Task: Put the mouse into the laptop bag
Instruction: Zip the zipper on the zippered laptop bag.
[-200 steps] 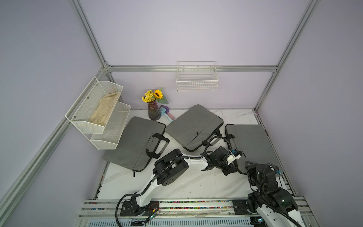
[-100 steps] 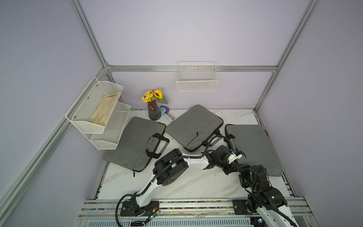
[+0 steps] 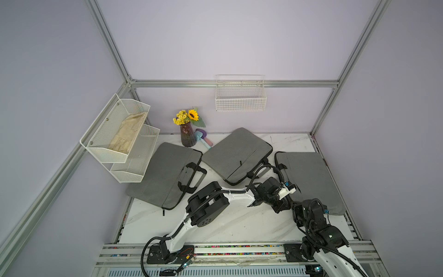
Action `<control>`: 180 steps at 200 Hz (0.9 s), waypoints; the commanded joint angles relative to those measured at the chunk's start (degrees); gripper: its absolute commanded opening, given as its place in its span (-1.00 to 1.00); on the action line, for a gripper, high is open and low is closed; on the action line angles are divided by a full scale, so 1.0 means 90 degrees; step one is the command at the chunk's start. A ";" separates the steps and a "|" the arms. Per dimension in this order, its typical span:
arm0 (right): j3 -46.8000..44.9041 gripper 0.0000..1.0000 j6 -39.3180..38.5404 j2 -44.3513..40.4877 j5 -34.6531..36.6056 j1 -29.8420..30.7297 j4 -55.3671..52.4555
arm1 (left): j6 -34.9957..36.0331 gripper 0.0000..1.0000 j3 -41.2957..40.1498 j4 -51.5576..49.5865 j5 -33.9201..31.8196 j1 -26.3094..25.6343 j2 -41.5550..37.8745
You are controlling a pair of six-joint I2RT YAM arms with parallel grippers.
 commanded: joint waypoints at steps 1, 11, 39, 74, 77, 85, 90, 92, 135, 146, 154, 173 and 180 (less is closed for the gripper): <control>0.0190 -0.58 0.0275 0.0082 0.0707 -0.0040 -0.0200 | 0.0164 -1.00 0.0160 0.0428 0.0232 -0.0021 -0.0729; 0.0216 -0.61 0.0237 0.0067 0.0712 -0.0037 -0.0236 | 0.0164 -1.00 0.0140 0.0434 0.0169 -0.0017 -0.0735; 0.0168 -0.27 0.0177 -0.0024 0.0673 -0.0041 -0.0292 | 0.0144 -1.00 0.0205 0.0448 0.0183 -0.0009 -0.0668; 0.0139 -0.66 0.0159 -0.0100 0.0712 -0.0039 -0.0316 | 0.0115 -1.00 0.0248 0.0448 0.0220 -0.0006 -0.0666; 0.0146 -0.77 0.0159 -0.0112 0.0712 -0.0037 -0.0327 | 0.0123 -1.00 0.0242 0.0447 0.0203 -0.0011 -0.0672; 0.0185 -0.96 0.0151 -0.0114 0.0712 -0.0035 -0.0384 | 0.0127 -1.00 0.0230 0.0433 0.0169 -0.0006 -0.0677; 0.0213 -1.00 0.0141 -0.0114 0.0720 -0.0035 -0.0429 | 0.0144 -1.00 0.0220 0.0435 0.0142 0.0001 -0.0675; 0.0223 -1.00 0.0127 -0.0114 0.0721 -0.0033 -0.0435 | 0.0144 -1.00 0.0218 0.0433 0.0130 0.0003 -0.0668; 0.0460 -1.00 -0.0094 -0.0354 0.0684 -0.0036 -0.0928 | 0.0054 -1.00 0.0232 0.0309 0.0036 0.0409 -0.0559; 0.0495 -1.00 -0.0204 -0.0488 0.0650 -0.0043 -0.1039 | 0.0074 -1.00 0.0257 0.0199 -0.0033 0.0548 -0.0518; 0.0495 -1.00 -0.0320 -0.0607 0.0576 -0.0040 -0.1036 | 0.0091 -1.00 0.0267 0.0131 -0.0067 0.0638 -0.0494; 0.0521 -1.00 -0.0512 -0.0796 0.0370 -0.0042 -0.1057 | 0.0088 -1.00 0.0338 0.0013 -0.0180 0.0861 -0.0419; 0.0535 -1.00 -0.0569 -0.0833 0.0316 -0.0040 -0.1058 | 0.0085 -1.00 0.0399 -0.0060 -0.0216 0.0949 -0.0377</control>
